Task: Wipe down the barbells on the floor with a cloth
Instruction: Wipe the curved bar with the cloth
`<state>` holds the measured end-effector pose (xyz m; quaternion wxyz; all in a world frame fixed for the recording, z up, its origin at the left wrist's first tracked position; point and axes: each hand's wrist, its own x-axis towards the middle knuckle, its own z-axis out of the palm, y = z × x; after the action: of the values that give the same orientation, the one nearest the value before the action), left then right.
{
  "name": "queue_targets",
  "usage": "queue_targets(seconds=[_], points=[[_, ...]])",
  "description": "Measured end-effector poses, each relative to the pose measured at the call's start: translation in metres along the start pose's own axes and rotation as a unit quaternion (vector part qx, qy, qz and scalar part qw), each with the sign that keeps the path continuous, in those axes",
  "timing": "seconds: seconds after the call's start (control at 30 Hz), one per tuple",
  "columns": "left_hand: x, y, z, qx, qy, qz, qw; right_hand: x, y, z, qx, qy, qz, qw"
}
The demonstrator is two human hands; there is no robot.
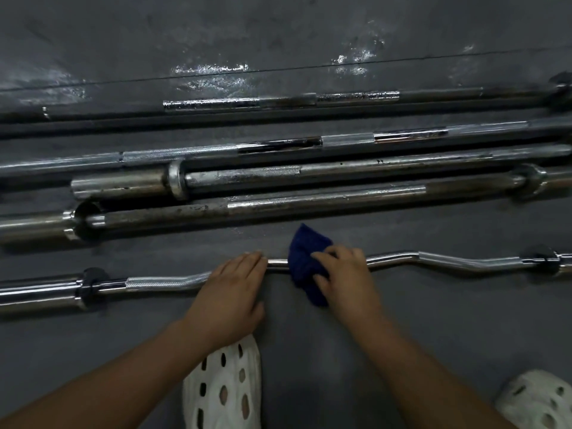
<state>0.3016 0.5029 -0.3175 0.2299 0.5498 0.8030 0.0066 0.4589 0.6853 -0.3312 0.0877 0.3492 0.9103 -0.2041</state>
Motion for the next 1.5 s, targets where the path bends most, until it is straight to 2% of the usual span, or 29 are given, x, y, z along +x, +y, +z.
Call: queue_targets(seconds=[0.07,0.13,0.3,0.4,0.47,0.53,0.57,0.63,0.67,0.7,0.77,0.8,0.83,0.9,0.93,0.97,1.0,1.03,1.07,1.1,1.13,1.2,1.23,1.27,1.33,1.4,1.43,1.5], points=[[0.001,0.001,0.001,0.007,-0.002,-0.001,1.0,-0.005,-0.006,0.0,0.03,0.049,0.057,0.997],[0.001,0.002,0.001,0.014,-0.008,-0.005,1.0,-0.004,-0.019,0.002,0.0,0.093,0.07,0.993],[0.003,0.0,0.003,0.007,-0.021,0.001,1.0,0.012,-0.04,0.007,-0.091,0.008,-0.083,0.992],[0.004,0.003,0.004,-0.002,-0.029,-0.008,1.0,0.009,-0.059,0.016,-0.104,0.0,-0.144,0.984],[0.003,0.001,0.004,-0.004,-0.02,-0.013,1.0,0.006,-0.045,0.018,-0.109,0.034,-0.16,0.981],[-0.001,-0.003,0.005,-0.005,-0.017,-0.01,1.0,-0.001,-0.01,0.012,-0.115,0.085,-0.104,0.984],[-0.001,-0.005,0.006,-0.005,-0.014,-0.01,1.0,-0.01,0.003,0.009,-0.103,0.111,-0.045,0.987],[0.0,-0.003,0.008,-0.001,-0.007,-0.01,1.0,-0.022,-0.002,0.011,-0.067,0.136,0.065,0.986],[0.001,0.0,0.008,-0.002,-0.007,-0.011,1.0,-0.024,-0.015,0.017,-0.051,0.14,0.077,0.986],[0.002,0.003,0.007,-0.005,-0.009,-0.011,1.0,-0.026,-0.029,0.022,-0.046,0.13,0.045,0.989],[0.004,0.005,0.004,-0.005,-0.011,-0.007,1.0,-0.021,-0.033,0.023,-0.078,0.125,-0.073,0.986],[0.003,0.005,0.003,0.002,-0.011,-0.002,1.0,-0.013,-0.021,0.016,-0.075,0.12,-0.079,0.987],[0.003,0.003,0.003,0.005,-0.009,0.003,1.0,-0.006,-0.004,0.008,-0.059,0.136,-0.034,0.988],[0.002,0.004,0.003,0.003,-0.001,0.009,1.0,-0.004,0.017,-0.004,-0.011,0.195,0.113,0.974],[0.004,0.006,0.003,0.003,0.0,0.012,1.0,-0.005,0.016,-0.004,-0.015,0.207,0.136,0.969],[0.006,0.01,0.004,0.004,0.0,0.015,1.0,-0.005,0.007,0.002,-0.026,0.187,0.101,0.977],[0.007,0.014,0.004,0.003,-0.001,0.021,1.0,-0.008,-0.005,0.007,-0.031,0.139,0.027,0.989],[0.009,0.017,0.004,0.003,-0.001,0.03,1.0,-0.01,-0.009,0.014,-0.04,0.101,-0.05,0.993],[0.011,0.019,0.004,0.007,0.0,0.04,0.999,-0.007,-0.004,0.014,-0.046,0.081,-0.085,0.992],[0.011,0.02,0.004,0.011,-0.001,0.052,0.999,-0.003,0.007,0.01,-0.032,0.063,-0.055,0.996],[0.012,0.02,0.004,0.011,-0.005,0.061,0.998,0.001,0.024,0.007,-0.001,0.076,0.024,0.997],[0.014,0.021,0.006,0.008,-0.012,0.073,0.997,-0.004,0.044,0.003,0.044,0.132,0.185,0.973],[0.017,0.024,0.008,0.009,-0.023,0.078,0.997,-0.011,0.037,0.004,0.033,0.139,0.209,0.968],[0.019,0.027,0.009,0.01,-0.036,0.081,0.996,-0.02,0.021,0.008,0.011,0.129,0.186,0.974],[0.022,0.032,0.011,0.02,-0.045,0.075,0.996,-0.036,-0.005,0.014,-0.027,0.097,0.065,0.993],[0.024,0.033,0.011,0.033,-0.053,0.074,0.995,-0.033,0.01,0.01,-0.045,0.075,-0.014,0.996],[0.024,0.032,0.011,0.036,-0.052,0.077,0.995,-0.027,0.026,0.004,-0.031,0.084,-0.001,0.996],[0.023,0.028,0.011,0.039,-0.047,0.083,0.995,-0.014,0.064,-0.007,0.052,0.141,0.134,0.98]])
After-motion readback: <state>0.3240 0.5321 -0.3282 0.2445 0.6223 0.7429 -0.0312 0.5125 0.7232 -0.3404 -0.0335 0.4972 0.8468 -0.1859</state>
